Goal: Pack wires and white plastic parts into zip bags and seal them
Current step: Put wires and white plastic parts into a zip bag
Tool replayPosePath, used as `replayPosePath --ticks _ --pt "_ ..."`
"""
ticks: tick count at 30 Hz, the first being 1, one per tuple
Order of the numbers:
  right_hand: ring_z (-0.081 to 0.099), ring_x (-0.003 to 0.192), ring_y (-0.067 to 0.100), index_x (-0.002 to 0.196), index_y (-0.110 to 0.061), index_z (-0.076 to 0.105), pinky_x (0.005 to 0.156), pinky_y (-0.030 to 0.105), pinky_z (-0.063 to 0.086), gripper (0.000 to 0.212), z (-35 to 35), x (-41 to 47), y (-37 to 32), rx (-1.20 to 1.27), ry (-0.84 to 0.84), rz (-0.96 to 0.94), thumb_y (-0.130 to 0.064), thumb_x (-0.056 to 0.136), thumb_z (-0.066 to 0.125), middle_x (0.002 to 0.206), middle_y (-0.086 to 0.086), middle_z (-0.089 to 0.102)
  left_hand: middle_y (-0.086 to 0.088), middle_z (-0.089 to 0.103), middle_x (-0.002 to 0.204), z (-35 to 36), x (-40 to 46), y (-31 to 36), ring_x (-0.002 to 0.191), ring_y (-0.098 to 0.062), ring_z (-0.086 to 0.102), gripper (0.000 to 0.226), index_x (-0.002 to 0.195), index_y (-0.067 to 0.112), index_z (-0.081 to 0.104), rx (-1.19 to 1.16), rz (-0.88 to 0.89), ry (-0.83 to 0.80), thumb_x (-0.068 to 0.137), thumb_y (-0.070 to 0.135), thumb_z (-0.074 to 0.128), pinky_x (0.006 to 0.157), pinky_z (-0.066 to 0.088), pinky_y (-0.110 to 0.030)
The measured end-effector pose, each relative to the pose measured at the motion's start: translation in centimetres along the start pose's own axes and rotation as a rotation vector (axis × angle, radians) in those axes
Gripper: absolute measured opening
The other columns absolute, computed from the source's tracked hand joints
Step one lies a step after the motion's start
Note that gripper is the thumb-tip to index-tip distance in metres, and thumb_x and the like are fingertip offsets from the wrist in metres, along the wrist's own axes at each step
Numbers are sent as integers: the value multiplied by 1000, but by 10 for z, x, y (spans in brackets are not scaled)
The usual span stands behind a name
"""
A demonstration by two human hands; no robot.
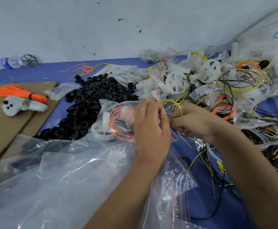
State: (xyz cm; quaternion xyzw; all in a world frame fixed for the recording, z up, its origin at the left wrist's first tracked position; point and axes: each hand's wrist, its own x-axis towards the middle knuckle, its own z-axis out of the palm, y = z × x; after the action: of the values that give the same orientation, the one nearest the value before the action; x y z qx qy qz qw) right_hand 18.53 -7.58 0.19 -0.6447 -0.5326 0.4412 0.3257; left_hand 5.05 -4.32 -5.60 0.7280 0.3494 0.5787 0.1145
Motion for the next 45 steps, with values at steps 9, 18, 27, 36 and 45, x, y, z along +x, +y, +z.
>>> replayPosePath --ticks 9,18,27,36,45 --pt "50 67 19 82 -8 60 57 23 38 19 18 24 1 385 -45 -1 -1 95 48 72 8 54 -14 66 116 -3 -1 14 112 -30 57 9 103 -1 63 -71 149 -88 94 -1 60 103 44 -37" --pt "71 76 25 105 4 69 64 36 61 29 27 31 14 810 -73 -95 -16 83 64 88 16 71 -15 60 129 -31 22 -8 125 -31 51 19 100 2 62 144 -105 154 82 5 65 109 36 -40" --pt "74 74 28 99 -6 76 60 41 62 19 42 39 27 623 92 -73 1 93 60 95 21 75 -19 67 119 -50 35 -48 116 -41 51 39 128 9 52 439 -646 -74 100 35 50 97 40 -46" --pt "58 47 21 96 -5 70 47 26 43 37 40 39 34 285 269 -67 -36 105 51 64 15 68 10 41 52 -41 41 -42 60 -20 40 58 57 20 36 -70 -813 -98 104 51 48 60 31 -37" --pt "69 80 27 107 -16 69 60 43 58 26 20 22 38 278 401 -146 -33 105 50 99 20 73 -10 60 90 -40 40 -37 83 -23 59 31 85 24 61 -586 -757 -303 94 53 59 75 58 -36"
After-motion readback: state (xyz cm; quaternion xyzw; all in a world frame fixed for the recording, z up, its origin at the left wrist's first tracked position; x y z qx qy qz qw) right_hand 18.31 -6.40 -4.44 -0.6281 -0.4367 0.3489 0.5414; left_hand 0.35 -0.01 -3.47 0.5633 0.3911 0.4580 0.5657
